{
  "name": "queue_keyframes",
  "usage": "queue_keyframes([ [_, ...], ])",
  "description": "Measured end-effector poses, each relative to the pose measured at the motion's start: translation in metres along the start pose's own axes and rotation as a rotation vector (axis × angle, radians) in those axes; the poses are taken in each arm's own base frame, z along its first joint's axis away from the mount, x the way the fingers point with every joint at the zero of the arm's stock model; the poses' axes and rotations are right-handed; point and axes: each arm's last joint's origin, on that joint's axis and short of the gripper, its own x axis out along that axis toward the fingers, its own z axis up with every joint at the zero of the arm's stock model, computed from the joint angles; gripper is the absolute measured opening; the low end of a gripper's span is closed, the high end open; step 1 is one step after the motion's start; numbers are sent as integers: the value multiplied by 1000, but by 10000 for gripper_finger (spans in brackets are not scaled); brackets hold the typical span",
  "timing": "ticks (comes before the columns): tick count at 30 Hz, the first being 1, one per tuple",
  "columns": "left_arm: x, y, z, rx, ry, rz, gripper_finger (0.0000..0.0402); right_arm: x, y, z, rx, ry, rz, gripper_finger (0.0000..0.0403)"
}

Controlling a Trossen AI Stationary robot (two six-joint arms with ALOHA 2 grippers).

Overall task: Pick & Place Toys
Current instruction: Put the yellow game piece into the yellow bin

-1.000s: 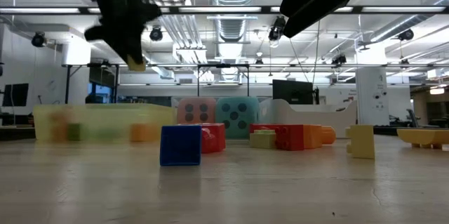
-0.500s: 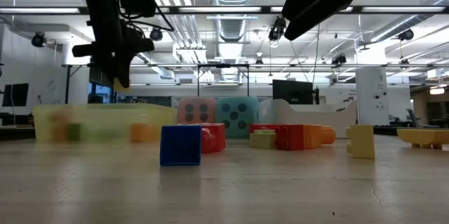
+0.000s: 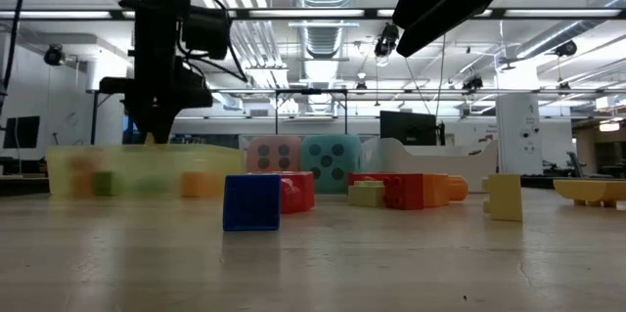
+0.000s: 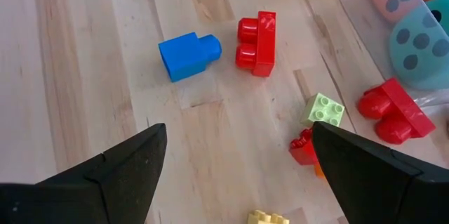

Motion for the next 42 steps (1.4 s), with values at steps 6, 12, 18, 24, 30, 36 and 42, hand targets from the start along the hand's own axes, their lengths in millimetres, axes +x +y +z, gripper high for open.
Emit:
queue_keyframes([
  [6, 13, -8, -1, 111, 90, -10, 82, 0, 0, 0, -1, 0, 0, 352],
  [12, 28, -6, 0, 52, 116, 14, 82, 0, 1, -1, 14, 16, 19, 352],
  [18, 42, 3, -7, 19, 136, -13, 82, 0, 1, -1, 14, 16, 19, 352],
  [24, 53, 0, -10, -1, 124, -97, 82, 0, 1, -1, 13, 15, 19, 352],
  [30, 55, -2, -9, -24, 103, -125, 82, 0, 1, -1, 14, 15, 19, 352],
  [36, 55, -2, -9, -24, 104, -129, 82, 0, 1, -1, 14, 15, 19, 352],
  [42, 55, -3, -9, -23, 109, -136, 82, 0, 1, -2, 12, 16, 19, 352],
])
